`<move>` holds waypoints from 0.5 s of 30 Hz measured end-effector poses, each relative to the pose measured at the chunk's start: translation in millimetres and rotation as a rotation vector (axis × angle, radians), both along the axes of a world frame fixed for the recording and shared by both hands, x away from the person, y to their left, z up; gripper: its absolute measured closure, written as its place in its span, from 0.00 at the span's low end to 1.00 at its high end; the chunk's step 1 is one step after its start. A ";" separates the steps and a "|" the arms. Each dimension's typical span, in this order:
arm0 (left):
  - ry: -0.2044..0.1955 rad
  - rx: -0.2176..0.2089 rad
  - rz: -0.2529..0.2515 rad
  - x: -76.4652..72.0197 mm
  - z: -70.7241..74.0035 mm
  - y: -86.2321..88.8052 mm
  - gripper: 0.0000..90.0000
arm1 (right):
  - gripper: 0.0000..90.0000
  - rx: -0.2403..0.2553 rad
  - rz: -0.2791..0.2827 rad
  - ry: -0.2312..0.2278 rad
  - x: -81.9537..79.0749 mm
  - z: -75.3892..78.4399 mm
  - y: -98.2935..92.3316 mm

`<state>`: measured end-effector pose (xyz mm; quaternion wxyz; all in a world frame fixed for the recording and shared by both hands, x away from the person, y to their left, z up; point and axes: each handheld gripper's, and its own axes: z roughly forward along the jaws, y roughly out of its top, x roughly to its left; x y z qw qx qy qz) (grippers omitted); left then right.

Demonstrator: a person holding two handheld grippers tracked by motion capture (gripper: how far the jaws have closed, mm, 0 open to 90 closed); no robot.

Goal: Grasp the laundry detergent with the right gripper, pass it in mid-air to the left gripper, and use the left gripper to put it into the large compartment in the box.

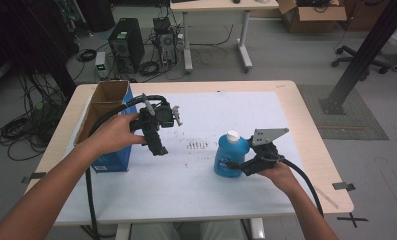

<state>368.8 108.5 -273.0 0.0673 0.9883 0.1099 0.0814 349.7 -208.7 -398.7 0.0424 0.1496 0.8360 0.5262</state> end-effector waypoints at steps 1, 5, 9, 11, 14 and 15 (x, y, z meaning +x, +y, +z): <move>0.000 0.000 -0.001 0.1 0.2 0.0 0.06 | 0.25 0.002 0.001 0.000 0.1 0.1 0.0; 0.000 0.002 -0.001 0.3 0.6 0.4 0.06 | 0.26 0.003 0.001 0.002 0.9 -0.3 -0.2; 0.000 -0.002 0.003 0.2 0.5 1.0 0.06 | 0.28 0.001 0.003 0.001 1.0 -0.8 -0.3; -0.002 -0.002 0.001 0.3 0.6 0.9 0.06 | 0.29 0.000 0.004 0.000 1.0 -0.7 -0.2; -0.001 0.002 -0.002 0.4 0.6 0.4 0.06 | 0.30 -0.003 0.000 -0.004 1.1 -1.0 -0.6; -0.001 0.000 -0.002 0.4 0.3 0.3 0.06 | 0.31 -0.004 0.000 -0.005 1.1 -1.0 -0.7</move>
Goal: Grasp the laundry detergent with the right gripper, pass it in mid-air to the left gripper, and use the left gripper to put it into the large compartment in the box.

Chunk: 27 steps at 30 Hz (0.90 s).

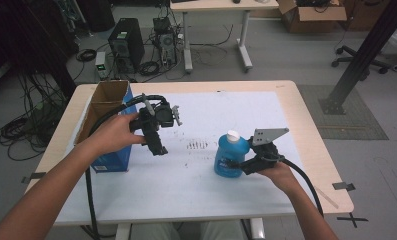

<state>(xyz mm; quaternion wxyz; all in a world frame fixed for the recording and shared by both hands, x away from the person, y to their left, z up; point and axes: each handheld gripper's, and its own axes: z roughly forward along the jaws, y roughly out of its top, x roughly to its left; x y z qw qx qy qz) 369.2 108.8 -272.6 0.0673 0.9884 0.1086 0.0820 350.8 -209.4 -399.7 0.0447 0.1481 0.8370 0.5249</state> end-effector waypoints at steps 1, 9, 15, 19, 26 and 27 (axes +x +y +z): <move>0.001 -0.002 0.003 -0.2 -0.2 -0.1 0.06 | 0.32 0.000 -0.001 -0.001 0.0 0.0 -0.1; 0.000 -0.002 0.002 0.2 -0.1 0.4 0.06 | 0.42 0.003 0.009 -0.012 -0.2 1.0 -0.4; 0.000 -0.001 0.002 0.2 0.2 0.1 0.06 | 0.46 0.008 0.021 -0.013 -0.8 1.1 -0.6; 0.001 -0.003 0.004 -0.1 0.4 0.2 0.06 | 0.47 0.015 0.022 -0.007 -0.9 1.8 -0.9; -0.001 -0.001 0.004 0.3 2.5 0.4 0.06 | 0.48 0.039 0.020 -0.016 -1.8 11.9 -6.4; -0.002 -0.001 0.003 0.0 3.1 -0.1 0.06 | 0.48 0.046 0.018 -0.016 -1.8 14.2 -8.0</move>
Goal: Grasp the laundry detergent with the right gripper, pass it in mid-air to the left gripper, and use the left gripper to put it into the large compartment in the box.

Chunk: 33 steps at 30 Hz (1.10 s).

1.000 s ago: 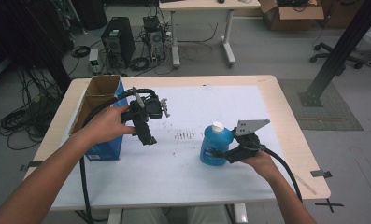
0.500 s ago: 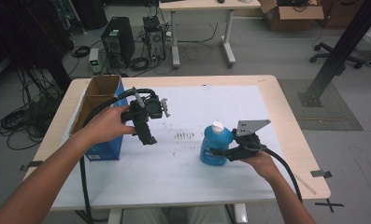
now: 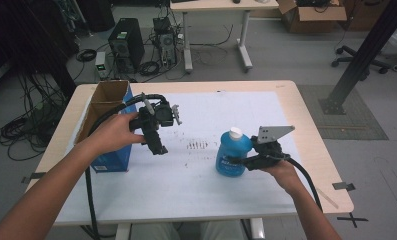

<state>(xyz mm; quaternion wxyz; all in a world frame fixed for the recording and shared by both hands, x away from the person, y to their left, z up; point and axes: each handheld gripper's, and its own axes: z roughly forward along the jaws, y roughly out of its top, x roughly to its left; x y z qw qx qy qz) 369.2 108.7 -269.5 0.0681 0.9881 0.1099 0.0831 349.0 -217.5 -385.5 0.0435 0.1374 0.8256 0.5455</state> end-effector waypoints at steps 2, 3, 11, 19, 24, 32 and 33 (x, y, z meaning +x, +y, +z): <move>-0.004 0.002 -0.002 -0.7 1.6 -1.0 0.06 | 0.48 0.004 -0.003 -0.005 -0.2 6.1 -2.6; -0.006 0.003 -0.001 -1.0 2.8 -1.7 0.06 | 0.48 0.006 -0.004 -0.009 -0.4 8.7 -3.5; -0.020 0.012 -0.007 -4.2 14.2 -5.9 0.06 | 0.48 -0.012 0.012 -0.044 -3.0 45.9 -7.1; -0.030 0.008 -0.016 -9.2 28.6 -10.0 0.06 | 0.48 -0.043 0.049 -0.058 -8.0 76.3 4.1; -0.026 -0.006 -0.024 -12.4 38.5 -9.6 0.06 | 0.48 -0.036 0.088 -0.062 -10.2 90.8 15.6; -0.031 0.006 -0.029 -17.2 51.2 -9.6 0.06 | 0.48 -0.044 0.139 -0.061 -7.2 99.3 37.4; -0.030 0.005 -0.033 -17.9 52.8 -9.8 0.06 | 0.48 -0.044 0.139 -0.061 -7.2 99.3 37.4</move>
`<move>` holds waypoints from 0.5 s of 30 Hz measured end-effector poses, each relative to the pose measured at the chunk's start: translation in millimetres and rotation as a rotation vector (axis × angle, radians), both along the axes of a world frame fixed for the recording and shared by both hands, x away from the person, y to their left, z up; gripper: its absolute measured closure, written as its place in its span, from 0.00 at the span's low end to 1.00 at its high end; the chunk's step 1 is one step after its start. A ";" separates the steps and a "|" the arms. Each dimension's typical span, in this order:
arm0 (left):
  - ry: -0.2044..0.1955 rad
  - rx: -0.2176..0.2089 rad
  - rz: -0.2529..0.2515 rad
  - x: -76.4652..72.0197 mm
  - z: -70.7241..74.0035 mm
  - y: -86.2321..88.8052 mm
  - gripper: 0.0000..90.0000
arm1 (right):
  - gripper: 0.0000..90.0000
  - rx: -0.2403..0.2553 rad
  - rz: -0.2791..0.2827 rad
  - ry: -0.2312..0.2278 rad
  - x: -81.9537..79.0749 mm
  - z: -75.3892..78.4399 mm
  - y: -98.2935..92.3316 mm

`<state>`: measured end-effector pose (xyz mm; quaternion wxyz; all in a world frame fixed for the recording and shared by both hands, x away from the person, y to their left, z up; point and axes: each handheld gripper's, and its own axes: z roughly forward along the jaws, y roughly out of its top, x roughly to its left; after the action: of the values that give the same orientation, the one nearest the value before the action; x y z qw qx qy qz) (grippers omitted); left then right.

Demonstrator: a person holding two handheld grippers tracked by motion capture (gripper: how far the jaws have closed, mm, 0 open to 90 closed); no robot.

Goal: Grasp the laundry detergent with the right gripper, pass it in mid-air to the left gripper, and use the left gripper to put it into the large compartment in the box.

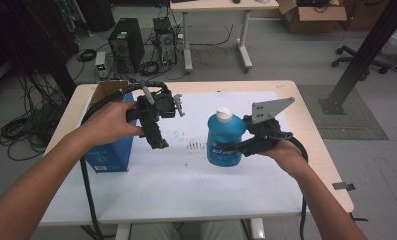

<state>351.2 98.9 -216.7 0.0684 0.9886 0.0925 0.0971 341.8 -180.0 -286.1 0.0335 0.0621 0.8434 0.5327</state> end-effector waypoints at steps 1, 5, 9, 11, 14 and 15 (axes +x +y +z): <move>-0.001 0.007 -0.005 -1.9 3.3 -0.7 0.06 | 0.48 -0.008 0.009 0.005 2.3 -1.1 5.6; -0.001 0.008 -0.020 -6.4 10.0 -2.0 0.06 | 0.48 -0.018 0.023 0.018 7.0 -5.6 14.8; 0.010 0.005 -0.028 -8.8 15.7 -3.4 0.06 | 0.48 -0.014 0.037 0.025 10.0 -9.0 22.0; 0.014 0.001 -0.031 -9.3 17.8 -3.9 0.06 | 0.48 -0.014 0.040 0.025 10.6 -9.6 23.8; 0.025 -0.015 -0.039 -11.0 25.2 -6.2 0.06 | 0.48 -0.017 0.054 0.026 12.8 -11.5 30.9; 0.033 -0.016 -0.043 -11.2 27.3 -7.2 0.06 | 0.48 -0.018 0.058 0.025 13.3 -11.9 32.6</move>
<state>340.0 91.7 -189.4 0.0766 0.9913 0.0731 0.0784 355.1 -147.4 -298.0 0.0080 0.0441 0.8500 0.5249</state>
